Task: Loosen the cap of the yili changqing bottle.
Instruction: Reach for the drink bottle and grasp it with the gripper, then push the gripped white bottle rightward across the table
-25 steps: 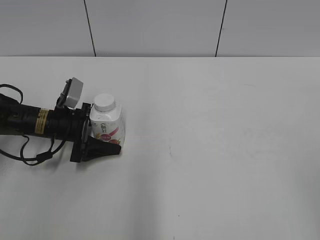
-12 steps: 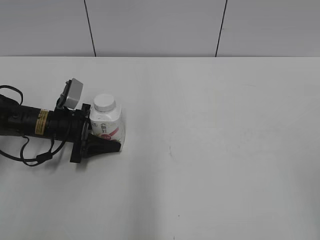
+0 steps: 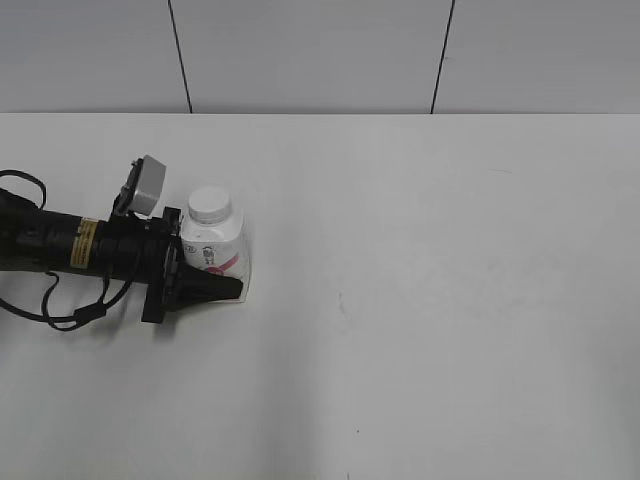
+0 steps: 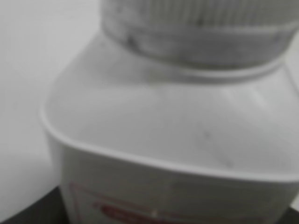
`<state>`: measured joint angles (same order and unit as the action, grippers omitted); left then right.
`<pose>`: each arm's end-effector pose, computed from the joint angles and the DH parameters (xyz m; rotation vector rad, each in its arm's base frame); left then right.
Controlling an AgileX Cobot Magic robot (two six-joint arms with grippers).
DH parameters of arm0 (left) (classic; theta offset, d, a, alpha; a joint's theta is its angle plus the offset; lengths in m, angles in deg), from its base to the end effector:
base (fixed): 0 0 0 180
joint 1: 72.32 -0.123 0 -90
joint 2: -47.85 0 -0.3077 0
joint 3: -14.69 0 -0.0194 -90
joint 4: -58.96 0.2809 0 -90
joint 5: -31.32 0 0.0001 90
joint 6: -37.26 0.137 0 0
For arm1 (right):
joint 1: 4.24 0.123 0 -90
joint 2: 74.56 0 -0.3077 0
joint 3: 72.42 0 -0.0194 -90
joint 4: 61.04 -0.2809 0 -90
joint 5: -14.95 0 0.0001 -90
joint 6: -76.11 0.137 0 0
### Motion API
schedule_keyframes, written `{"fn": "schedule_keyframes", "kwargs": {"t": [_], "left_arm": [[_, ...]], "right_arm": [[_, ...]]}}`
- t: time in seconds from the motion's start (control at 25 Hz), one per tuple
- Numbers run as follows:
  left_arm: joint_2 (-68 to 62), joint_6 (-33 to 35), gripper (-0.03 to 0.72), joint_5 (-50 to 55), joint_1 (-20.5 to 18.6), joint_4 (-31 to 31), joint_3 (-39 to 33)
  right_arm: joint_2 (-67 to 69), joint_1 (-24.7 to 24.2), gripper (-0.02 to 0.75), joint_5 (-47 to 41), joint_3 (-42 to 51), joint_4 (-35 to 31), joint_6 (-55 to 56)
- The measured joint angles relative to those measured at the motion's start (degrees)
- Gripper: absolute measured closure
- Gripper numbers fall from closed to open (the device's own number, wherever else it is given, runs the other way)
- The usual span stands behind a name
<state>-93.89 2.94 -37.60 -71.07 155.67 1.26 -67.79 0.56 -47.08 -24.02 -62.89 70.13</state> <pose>0.3815 -0.1353 0.0157 1.3679 1.6183 -1.0622 0.0353 0.0069 0.2730 -0.1944 2.0359 0.0258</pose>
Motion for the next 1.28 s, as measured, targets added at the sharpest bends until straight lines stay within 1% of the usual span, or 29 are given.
{"fn": "schedule_keyframes", "kwargs": {"t": [0.12,0.32,0.48,0.68,0.88,1.0,1.28], "left_arm": [[0.8,-2.3,0.259,1.1,0.8,-0.4,0.0],[3.6,-3.0,0.260,1.6,4.3,-2.5,0.0],[4.1,-3.1,0.261,1.6,8.1,-7.0,0.0],[4.1,-1.7,0.261,1.6,13.3,-14.1,0.0],[4.1,0.5,0.262,4.8,17.5,-18.3,0.0],[4.1,1.9,0.262,5.8,18.4,-19.1,0.0],[4.0,2.5,0.263,9.4,18.4,-19.5,0.0]], "right_arm": [[0.0,0.0,0.173,0.0,0.0,0.0,0.0],[0.0,0.0,0.173,0.0,0.0,0.0,0.0],[0.0,0.0,0.173,0.0,0.0,0.0,0.0],[0.0,0.0,0.173,0.0,0.0,0.0,0.0],[0.0,0.0,0.173,0.0,0.0,0.0,0.0],[0.0,0.0,0.173,0.0,0.0,0.0,0.0],[0.0,0.0,0.173,0.0,0.0,0.0,0.0]]}}
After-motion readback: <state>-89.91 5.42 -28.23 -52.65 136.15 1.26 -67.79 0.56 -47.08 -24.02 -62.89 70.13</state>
